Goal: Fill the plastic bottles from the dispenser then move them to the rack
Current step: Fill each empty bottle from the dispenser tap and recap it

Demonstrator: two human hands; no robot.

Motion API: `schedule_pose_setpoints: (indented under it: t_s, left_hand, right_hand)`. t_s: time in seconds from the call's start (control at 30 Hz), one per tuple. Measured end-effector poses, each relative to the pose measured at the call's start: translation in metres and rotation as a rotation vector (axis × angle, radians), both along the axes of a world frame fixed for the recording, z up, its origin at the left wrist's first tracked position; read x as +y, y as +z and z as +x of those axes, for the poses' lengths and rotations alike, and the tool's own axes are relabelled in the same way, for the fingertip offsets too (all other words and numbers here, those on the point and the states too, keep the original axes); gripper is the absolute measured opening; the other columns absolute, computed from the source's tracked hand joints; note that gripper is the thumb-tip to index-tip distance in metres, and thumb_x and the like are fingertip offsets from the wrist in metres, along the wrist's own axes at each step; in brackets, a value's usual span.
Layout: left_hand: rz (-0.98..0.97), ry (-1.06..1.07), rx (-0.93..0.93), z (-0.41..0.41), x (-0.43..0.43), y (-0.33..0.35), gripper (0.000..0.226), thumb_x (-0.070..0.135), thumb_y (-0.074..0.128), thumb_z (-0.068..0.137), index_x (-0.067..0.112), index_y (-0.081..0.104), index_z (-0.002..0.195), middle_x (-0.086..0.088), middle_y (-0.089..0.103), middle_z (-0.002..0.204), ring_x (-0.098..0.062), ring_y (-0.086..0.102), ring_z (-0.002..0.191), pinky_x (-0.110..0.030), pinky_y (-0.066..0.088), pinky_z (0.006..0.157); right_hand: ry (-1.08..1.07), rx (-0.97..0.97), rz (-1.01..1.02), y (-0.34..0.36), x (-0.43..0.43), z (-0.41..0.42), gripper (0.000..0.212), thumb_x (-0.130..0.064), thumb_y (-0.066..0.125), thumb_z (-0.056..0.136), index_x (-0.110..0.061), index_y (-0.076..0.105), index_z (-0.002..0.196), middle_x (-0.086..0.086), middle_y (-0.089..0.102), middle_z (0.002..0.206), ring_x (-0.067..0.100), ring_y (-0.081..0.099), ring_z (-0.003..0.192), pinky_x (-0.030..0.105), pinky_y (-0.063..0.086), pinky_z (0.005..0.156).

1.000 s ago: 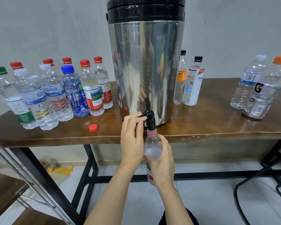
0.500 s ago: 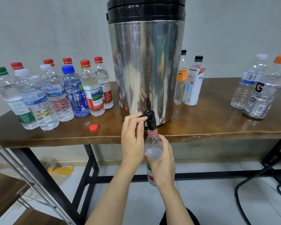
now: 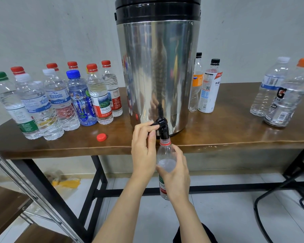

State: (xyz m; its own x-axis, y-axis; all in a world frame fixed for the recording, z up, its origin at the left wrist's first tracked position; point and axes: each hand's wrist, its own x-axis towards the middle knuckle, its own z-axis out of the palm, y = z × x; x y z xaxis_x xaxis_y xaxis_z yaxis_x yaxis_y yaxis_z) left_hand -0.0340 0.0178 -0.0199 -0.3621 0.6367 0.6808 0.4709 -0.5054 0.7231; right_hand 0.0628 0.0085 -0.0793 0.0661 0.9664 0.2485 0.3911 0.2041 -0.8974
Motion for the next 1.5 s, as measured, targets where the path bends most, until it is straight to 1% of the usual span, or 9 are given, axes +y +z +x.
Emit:
schedule_pose_setpoints:
  t_s: [0.1,0.3,0.5,0.57,0.67,0.93,1.27,1.4,1.5]
  left_hand:
    - [0.005,0.003,-0.002,-0.0003,0.0009,-0.0009,0.023,0.015,0.045,0.100,0.018,0.066,0.108,0.001,0.058,0.117,-0.015,0.055,0.116,-0.024,0.041,0.100]
    - [0.011,-0.001,-0.006,-0.0002,0.0010,-0.0010,0.025,0.023,0.042,0.100,0.019,0.066,0.108,0.001,0.058,0.117,-0.015,0.055,0.117,-0.021,0.040,0.100]
    - [0.005,0.002,-0.008,0.0004,0.0015,-0.0012,0.026,0.026,0.042,0.100,0.019,0.066,0.108,0.002,0.058,0.117,-0.015,0.054,0.117,-0.019,0.040,0.099]
    - [0.006,0.000,-0.010,0.0008,0.0011,-0.0009,0.026,0.027,0.042,0.100,0.020,0.066,0.108,0.002,0.058,0.117,-0.014,0.054,0.117,-0.018,0.039,0.099]
    - [0.013,0.001,-0.010,0.0006,0.0009,-0.0012,0.025,0.025,0.042,0.101,0.020,0.066,0.108,0.002,0.058,0.117,-0.014,0.055,0.117,-0.018,0.039,0.099]
    - [0.013,0.004,-0.005,0.0006,0.0012,-0.0014,0.023,0.024,0.043,0.101,0.022,0.065,0.107,0.002,0.058,0.117,-0.013,0.054,0.117,-0.017,0.039,0.099]
    - [0.017,0.003,-0.005,-0.0001,0.0018,-0.0017,0.023,0.015,0.045,0.100,0.015,0.067,0.108,0.000,0.058,0.116,-0.011,0.055,0.116,-0.019,0.040,0.100]
    - [0.013,-0.001,-0.004,0.0007,0.0007,-0.0004,0.024,0.021,0.044,0.101,0.017,0.066,0.108,0.001,0.058,0.116,-0.012,0.054,0.116,-0.016,0.039,0.099]
    - [0.013,0.000,0.000,0.0004,0.0009,-0.0008,0.023,0.017,0.045,0.101,0.016,0.066,0.108,0.001,0.058,0.116,-0.012,0.054,0.116,-0.018,0.039,0.100]
  right_hand:
    - [-0.006,0.000,-0.001,0.0002,0.0000,0.0000,0.082,-0.031,0.082,0.076,-0.040,0.035,0.142,-0.016,0.046,0.141,0.011,0.049,0.125,0.032,0.050,0.086]
    - [-0.006,-0.016,0.000,0.0001,0.0001,-0.0001,0.083,-0.032,0.082,0.076,-0.040,0.034,0.143,-0.015,0.045,0.143,0.012,0.048,0.127,0.035,0.052,0.089]
    - [-0.001,-0.020,0.013,-0.0005,-0.0005,0.0007,0.082,-0.032,0.082,0.077,-0.038,0.035,0.143,-0.015,0.046,0.141,0.011,0.050,0.125,0.030,0.050,0.083]
    - [-0.003,-0.020,0.014,-0.0010,-0.0001,0.0006,0.082,-0.032,0.082,0.076,-0.038,0.035,0.143,-0.014,0.046,0.141,0.011,0.049,0.125,0.030,0.050,0.085]
    - [-0.002,-0.016,0.009,-0.0010,0.0005,0.0001,0.082,-0.033,0.083,0.076,-0.040,0.034,0.142,-0.015,0.046,0.141,0.011,0.048,0.127,0.033,0.051,0.088]
    - [-0.004,-0.010,0.003,-0.0011,0.0010,0.0000,0.082,-0.032,0.083,0.076,-0.042,0.034,0.142,-0.015,0.044,0.141,0.010,0.048,0.125,0.031,0.049,0.086]
    - [-0.002,-0.011,0.003,-0.0009,0.0016,-0.0005,0.081,-0.031,0.082,0.076,-0.041,0.035,0.142,-0.014,0.045,0.141,0.011,0.049,0.125,0.033,0.051,0.086]
    - [0.001,-0.009,0.010,-0.0011,0.0021,0.0000,0.082,-0.031,0.083,0.076,-0.040,0.035,0.142,-0.014,0.045,0.141,0.011,0.050,0.124,0.031,0.050,0.086]
    - [0.004,-0.004,0.010,-0.0013,0.0023,0.0007,0.081,-0.030,0.083,0.076,-0.041,0.035,0.141,-0.015,0.045,0.140,0.010,0.050,0.122,0.031,0.050,0.084]
